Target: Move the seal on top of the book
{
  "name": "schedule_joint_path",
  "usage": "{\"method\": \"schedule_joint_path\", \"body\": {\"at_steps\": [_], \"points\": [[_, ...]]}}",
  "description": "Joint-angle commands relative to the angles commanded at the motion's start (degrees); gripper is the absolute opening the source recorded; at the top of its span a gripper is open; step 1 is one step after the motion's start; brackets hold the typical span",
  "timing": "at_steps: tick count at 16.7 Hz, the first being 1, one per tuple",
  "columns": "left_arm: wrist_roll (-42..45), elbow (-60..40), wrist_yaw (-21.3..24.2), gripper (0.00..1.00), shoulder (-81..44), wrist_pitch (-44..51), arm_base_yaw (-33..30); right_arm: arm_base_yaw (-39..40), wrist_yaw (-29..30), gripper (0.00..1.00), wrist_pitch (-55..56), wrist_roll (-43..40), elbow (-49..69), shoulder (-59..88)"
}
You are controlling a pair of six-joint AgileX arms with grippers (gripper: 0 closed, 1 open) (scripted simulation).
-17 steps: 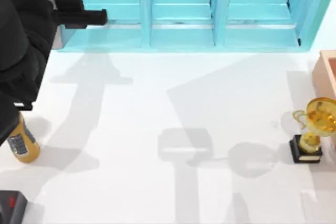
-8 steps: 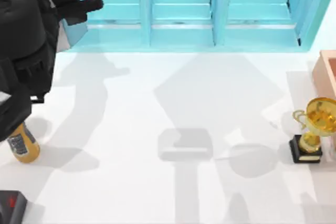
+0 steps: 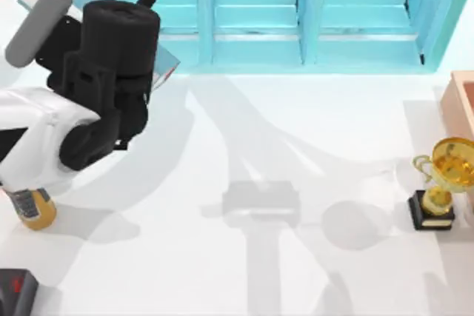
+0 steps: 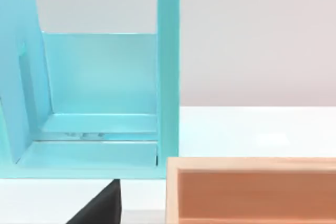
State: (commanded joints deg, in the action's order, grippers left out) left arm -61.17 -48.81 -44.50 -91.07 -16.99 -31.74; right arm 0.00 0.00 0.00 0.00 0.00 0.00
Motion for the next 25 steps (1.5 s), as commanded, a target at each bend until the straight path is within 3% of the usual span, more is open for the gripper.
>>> {"method": "schedule_joint_path", "body": {"at_steps": [7, 13, 19, 25], "points": [[-42.6, -9.0, -11.6, 0.0, -15.3, 16.4, -12.8, 0.0, 0.0, 1.0, 0.0, 0.0, 0.0, 0.0], [-70.5, -18.6, -20.2, 0.0, -24.6, 28.8, -27.0, 0.0, 0.0, 1.0, 0.0, 0.0, 0.0, 0.0], [-85.8, -26.9, -27.1, 0.0, -29.0, 36.6, -36.7, 0.0, 0.0, 1.0, 0.0, 0.0, 0.0, 0.0], [-88.9, -29.3, -29.0, 0.0, -29.9, 38.4, -39.0, 0.0, 0.0, 1.0, 0.0, 0.0, 0.0, 0.0]]}}
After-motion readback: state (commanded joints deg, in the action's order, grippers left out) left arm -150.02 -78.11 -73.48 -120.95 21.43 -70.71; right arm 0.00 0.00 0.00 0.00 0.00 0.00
